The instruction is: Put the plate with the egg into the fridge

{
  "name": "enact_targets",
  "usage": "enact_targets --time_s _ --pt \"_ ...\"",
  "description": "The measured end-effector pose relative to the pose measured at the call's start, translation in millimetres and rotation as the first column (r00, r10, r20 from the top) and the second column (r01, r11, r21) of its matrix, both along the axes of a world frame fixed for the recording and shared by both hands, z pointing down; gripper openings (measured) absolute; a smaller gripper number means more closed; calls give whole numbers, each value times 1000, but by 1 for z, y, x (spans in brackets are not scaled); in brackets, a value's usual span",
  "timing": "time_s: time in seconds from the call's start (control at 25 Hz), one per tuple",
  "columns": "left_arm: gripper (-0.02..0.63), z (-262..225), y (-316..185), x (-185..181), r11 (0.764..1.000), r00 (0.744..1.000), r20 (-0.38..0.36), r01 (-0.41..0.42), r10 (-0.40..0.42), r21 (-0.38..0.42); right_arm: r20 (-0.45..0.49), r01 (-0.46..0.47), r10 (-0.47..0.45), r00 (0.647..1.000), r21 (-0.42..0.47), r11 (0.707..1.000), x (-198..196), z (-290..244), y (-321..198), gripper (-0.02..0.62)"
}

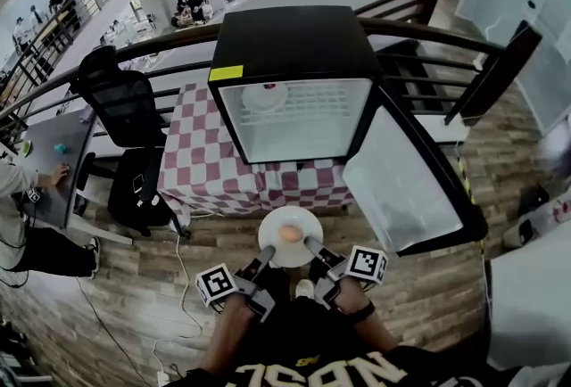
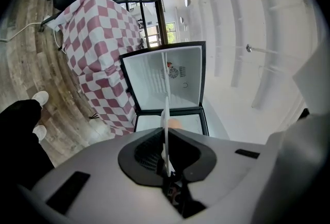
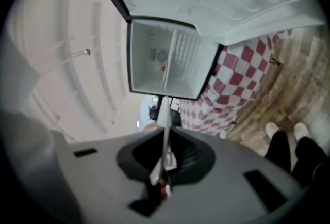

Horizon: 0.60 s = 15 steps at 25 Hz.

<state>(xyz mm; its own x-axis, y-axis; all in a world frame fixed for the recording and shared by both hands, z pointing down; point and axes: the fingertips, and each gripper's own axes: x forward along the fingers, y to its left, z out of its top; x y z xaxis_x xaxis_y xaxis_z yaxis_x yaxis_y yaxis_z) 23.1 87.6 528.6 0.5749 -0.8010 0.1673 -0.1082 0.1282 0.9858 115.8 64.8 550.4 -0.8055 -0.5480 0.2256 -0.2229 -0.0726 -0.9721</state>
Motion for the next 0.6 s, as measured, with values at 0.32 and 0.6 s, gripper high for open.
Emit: enact_targets --time_s 0.32,0.6 --pt "40 3 -46 -17 998 998 -12 -59 59 4 -14 -53 53 999 -10 999 -16 2 -41 37" --pt "32 15 -92 -44 989 973 199 -133 120 56 -87 -55 57 995 29 998 -41 9 -83 37"
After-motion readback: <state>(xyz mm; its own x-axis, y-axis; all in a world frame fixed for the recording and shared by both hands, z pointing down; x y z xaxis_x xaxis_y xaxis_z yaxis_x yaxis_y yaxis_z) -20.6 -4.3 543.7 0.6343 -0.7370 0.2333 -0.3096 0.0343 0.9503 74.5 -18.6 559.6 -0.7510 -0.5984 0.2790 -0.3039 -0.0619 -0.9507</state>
